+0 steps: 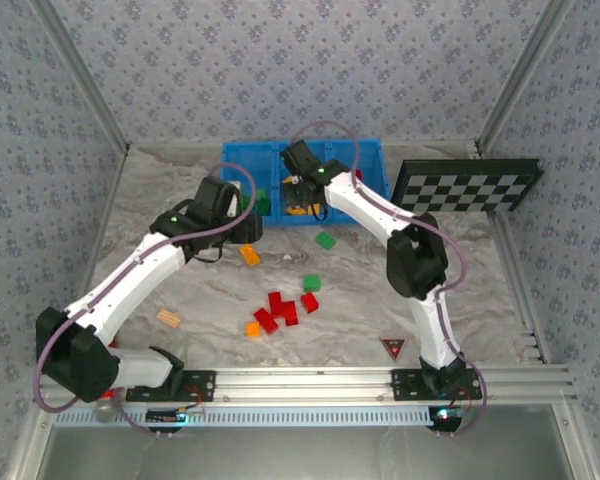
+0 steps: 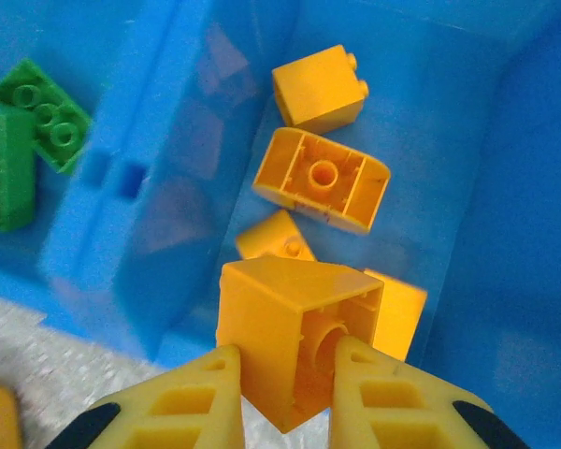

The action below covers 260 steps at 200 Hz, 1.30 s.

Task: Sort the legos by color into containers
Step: Place the lego in the container, then pick up the lego from the center of the table.

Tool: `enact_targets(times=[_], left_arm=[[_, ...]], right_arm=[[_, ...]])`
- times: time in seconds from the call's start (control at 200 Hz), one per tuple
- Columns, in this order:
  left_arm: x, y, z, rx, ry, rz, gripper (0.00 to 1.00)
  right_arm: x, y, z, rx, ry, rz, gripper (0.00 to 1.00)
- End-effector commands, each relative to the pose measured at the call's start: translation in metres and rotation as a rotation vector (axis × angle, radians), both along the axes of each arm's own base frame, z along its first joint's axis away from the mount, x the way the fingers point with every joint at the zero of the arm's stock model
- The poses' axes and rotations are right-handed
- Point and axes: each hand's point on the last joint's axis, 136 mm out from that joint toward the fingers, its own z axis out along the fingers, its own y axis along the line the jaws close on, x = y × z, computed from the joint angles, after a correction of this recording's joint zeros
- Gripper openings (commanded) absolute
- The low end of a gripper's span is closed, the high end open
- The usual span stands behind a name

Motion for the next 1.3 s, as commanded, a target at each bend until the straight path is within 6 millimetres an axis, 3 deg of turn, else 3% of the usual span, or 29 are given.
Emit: enact_targets(times=[0.0, 0.17, 0.355, 0.68, 0.915, 1.075, 1.294], left_arm=[[-0.013, -0.015, -0.017, 0.009, 0.047, 0.002, 0.73], [-0.032, -0.063, -0.045, 0.002, 0.107, -0.075, 0.73], [-0.047, -0.106, -0.076, 0.027, 0.166, -0.146, 0.73], [-0.058, -0.161, -0.110, 0.069, 0.232, -0.245, 0.73], [-0.062, -0.167, -0.134, 0.130, 0.286, -0.233, 0.73], [-0.061, -0.161, -0.149, 0.179, 0.316, -0.195, 0.74], [-0.061, -0.166, -0.164, 0.206, 0.343, -0.187, 0.71]], right_arm=[[0.010, 0.000, -0.019, -0.037, 0.038, 0.025, 0.24], [0.022, -0.002, -0.038, -0.025, 0.068, 0.008, 0.25], [0.024, -0.006, -0.043, -0.026, 0.082, 0.002, 0.25], [0.020, -0.011, -0.012, 0.003, 0.038, 0.015, 0.28], [0.017, -0.016, 0.017, 0.031, -0.009, 0.030, 0.30], [0.013, -0.020, 0.051, 0.060, -0.060, 0.037, 0.31], [0.006, -0.037, 0.090, 0.085, -0.123, 0.027, 0.33]])
